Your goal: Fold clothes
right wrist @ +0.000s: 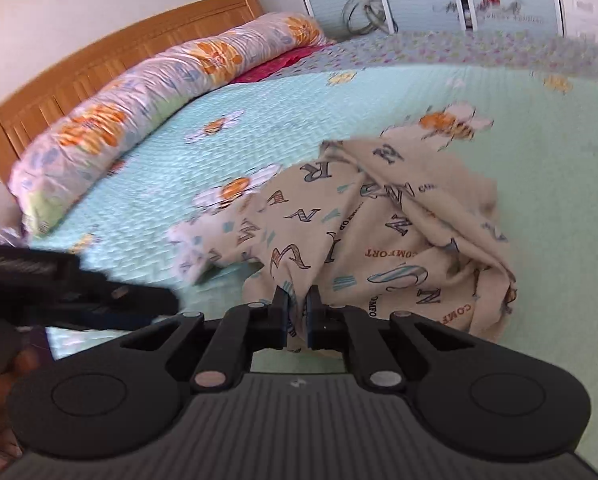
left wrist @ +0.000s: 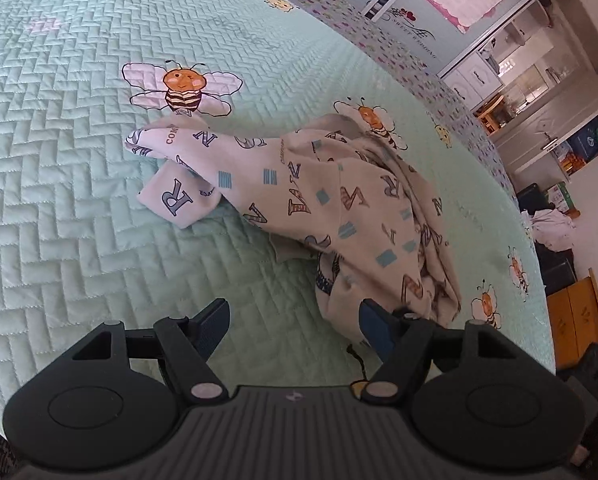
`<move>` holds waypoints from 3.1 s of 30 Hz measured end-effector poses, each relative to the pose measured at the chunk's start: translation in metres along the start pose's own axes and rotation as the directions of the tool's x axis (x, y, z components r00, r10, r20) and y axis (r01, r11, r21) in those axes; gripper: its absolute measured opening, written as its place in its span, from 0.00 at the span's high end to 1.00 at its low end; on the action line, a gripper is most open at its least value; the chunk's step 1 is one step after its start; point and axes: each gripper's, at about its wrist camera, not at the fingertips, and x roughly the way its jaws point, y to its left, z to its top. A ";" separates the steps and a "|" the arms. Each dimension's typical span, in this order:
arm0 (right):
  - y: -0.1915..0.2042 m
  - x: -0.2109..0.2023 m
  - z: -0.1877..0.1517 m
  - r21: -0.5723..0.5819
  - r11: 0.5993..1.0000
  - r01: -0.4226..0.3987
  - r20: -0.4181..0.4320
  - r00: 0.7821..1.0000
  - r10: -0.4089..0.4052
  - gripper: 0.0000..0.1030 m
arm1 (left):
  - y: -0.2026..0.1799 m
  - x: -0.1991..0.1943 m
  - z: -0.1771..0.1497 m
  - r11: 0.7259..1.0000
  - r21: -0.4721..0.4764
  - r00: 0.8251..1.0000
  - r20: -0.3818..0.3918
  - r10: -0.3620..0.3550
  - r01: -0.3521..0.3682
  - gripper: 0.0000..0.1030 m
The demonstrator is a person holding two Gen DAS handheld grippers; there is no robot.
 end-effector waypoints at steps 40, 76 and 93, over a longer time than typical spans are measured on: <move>0.002 -0.028 -0.021 0.076 0.997 -0.019 -0.046 0.999 0.023 0.87 | -0.016 0.040 0.010 0.996 -0.047 0.995 -0.057 -0.083 0.081 0.91; -0.035 -0.060 0.062 -0.034 0.952 0.305 0.251 0.925 -0.287 0.96 | -0.013 -0.022 -0.001 0.997 0.062 0.998 0.037 -0.044 0.041 0.92; -0.089 -0.125 -0.069 0.182 0.933 0.312 0.057 0.943 -0.327 0.87 | -0.022 -0.009 -0.012 0.997 0.075 1.000 -0.012 -0.006 0.007 0.92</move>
